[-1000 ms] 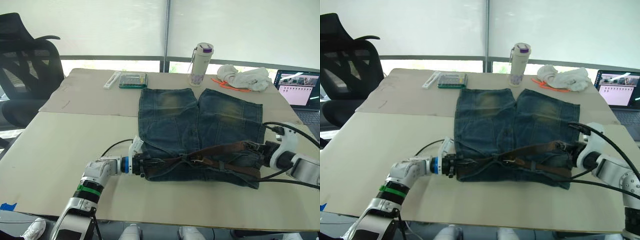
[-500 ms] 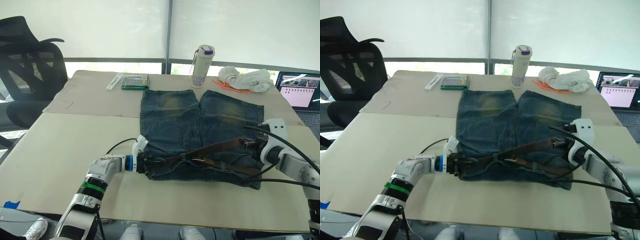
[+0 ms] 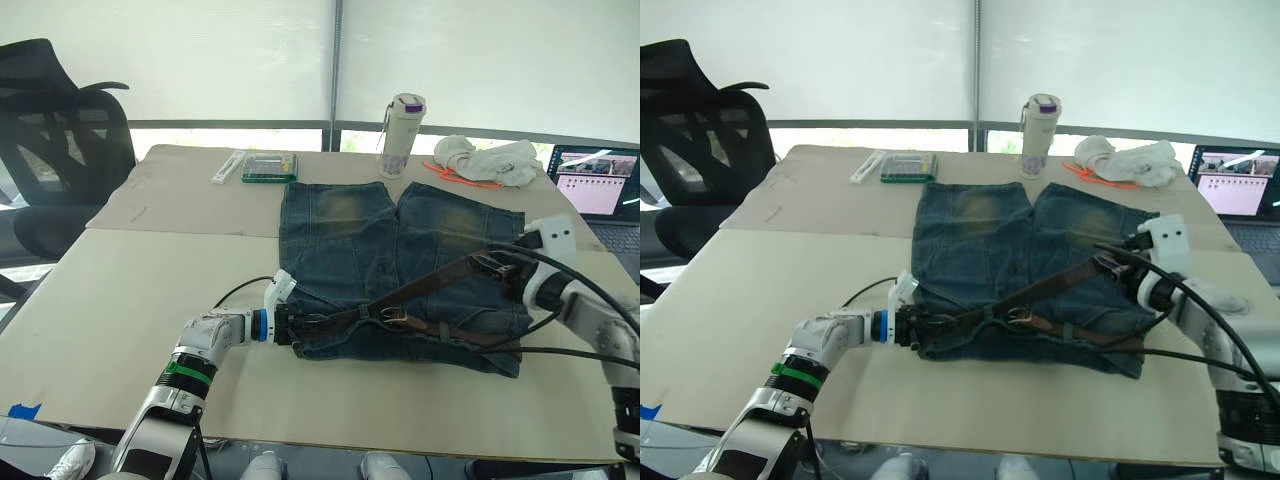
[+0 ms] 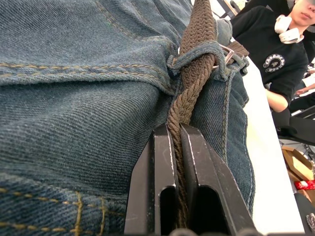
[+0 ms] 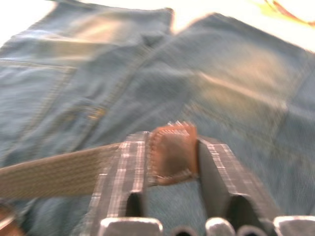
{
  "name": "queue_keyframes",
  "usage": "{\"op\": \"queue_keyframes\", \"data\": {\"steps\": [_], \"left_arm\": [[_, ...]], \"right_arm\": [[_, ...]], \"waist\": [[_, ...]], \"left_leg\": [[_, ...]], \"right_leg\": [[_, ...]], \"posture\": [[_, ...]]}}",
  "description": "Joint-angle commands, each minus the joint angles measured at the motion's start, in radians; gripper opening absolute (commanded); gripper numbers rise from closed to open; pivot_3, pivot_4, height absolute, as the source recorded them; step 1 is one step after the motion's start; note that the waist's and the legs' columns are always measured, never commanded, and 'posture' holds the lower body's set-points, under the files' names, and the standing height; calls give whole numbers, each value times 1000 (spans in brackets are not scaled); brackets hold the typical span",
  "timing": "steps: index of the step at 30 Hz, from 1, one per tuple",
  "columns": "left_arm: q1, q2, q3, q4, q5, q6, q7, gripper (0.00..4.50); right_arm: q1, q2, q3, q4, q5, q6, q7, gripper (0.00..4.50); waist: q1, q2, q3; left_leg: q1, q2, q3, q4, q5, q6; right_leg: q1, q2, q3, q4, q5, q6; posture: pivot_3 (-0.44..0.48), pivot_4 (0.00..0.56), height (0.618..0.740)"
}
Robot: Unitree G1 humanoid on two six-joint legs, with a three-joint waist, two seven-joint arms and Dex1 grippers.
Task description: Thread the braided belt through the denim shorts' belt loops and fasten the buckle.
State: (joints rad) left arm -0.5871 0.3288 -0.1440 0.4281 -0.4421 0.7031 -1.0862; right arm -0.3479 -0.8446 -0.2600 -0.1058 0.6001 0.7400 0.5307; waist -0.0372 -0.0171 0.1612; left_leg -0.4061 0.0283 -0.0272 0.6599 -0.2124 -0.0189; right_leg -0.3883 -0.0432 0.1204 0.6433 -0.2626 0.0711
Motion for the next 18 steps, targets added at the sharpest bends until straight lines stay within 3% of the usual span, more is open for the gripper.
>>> {"op": "queue_keyframes", "data": {"steps": [1, 4, 12, 18], "left_arm": [[24, -1, -10, 40, 55, -4, 61, 0], [20, -5, -8, 30, 53, -5, 64, 0], [21, -8, -3, 14, 56, -4, 68, 0], [24, -13, -6, 13, 62, -11, 72, 0]], "right_arm": [[-37, -73, -27, 16, -40, -116, 135, 3493], [-73, -126, 17, 49, -88, -153, 209, 4475], [-167, -166, 241, 0, -178, -200, 456, 4475], [-361, -42, 496, 72, -304, -191, 568, 4475]], "waist": [[0, 0, 0], [-4, 1, 0], [-6, 1, 0], [-6, 1, 0]], "left_leg": [[0, 0, 0, 0, 0, 0], [0, 0, 0, 0, 0, 0], [1, 0, 0, 0, 0, 0], [0, 0, 0, 0, 0, 0]], "right_leg": [[0, 0, 0, 0, 0, 0], [0, 0, 0, 0, 0, 0], [0, 0, 0, 0, -2, 4], [0, 0, 0, 0, -2, 4]], "posture": [[0, 150, 737], [0, 150, 737], [0, 150, 737], [0, 150, 737]]}}
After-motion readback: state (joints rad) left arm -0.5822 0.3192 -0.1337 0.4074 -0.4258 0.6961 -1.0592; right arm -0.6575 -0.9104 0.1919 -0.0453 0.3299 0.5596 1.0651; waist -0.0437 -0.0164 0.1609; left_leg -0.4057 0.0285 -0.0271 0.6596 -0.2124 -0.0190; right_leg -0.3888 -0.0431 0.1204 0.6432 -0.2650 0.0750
